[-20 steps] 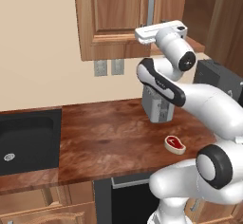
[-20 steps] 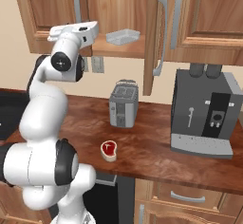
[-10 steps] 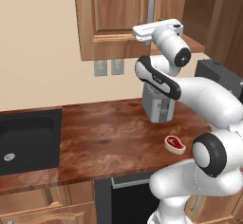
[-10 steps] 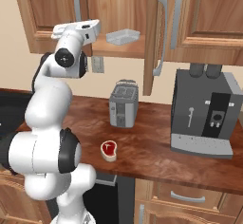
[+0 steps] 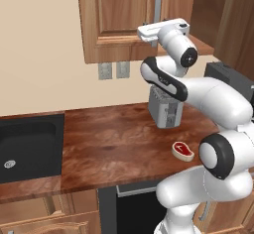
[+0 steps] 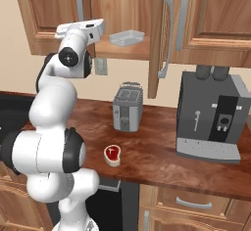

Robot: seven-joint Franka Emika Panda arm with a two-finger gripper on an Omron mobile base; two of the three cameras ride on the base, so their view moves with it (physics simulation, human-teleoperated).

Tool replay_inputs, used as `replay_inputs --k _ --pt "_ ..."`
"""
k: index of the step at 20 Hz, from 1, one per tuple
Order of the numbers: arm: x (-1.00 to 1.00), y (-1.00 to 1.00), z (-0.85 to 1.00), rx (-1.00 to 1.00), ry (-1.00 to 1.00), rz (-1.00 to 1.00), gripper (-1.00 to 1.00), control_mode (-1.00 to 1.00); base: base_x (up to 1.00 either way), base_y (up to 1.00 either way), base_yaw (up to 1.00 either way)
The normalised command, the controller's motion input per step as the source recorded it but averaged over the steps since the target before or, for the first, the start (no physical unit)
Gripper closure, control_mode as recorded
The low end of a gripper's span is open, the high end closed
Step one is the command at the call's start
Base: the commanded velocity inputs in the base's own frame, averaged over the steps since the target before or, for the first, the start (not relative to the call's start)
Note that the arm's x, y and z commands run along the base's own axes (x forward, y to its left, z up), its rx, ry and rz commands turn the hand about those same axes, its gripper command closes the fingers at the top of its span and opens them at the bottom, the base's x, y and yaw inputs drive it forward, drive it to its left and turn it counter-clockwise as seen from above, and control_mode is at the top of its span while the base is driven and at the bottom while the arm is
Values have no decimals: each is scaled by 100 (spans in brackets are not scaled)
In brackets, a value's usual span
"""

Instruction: Retrieve the tupperware from the cabinet, then place the raw meat into the tupperware to avoid contamination.

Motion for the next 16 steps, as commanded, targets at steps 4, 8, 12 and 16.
replay_inputs --k 4,8,12,16 --pt "24 0 0 0 1 0 100 -100 0 0 0" --pt "23 0 0 0 2 0 100 -100 0 0 0" --pt "20 0 0 0 2 0 100 -100 0 0 0" --pt "17 0 0 0 3 0 100 -100 0 0 0"
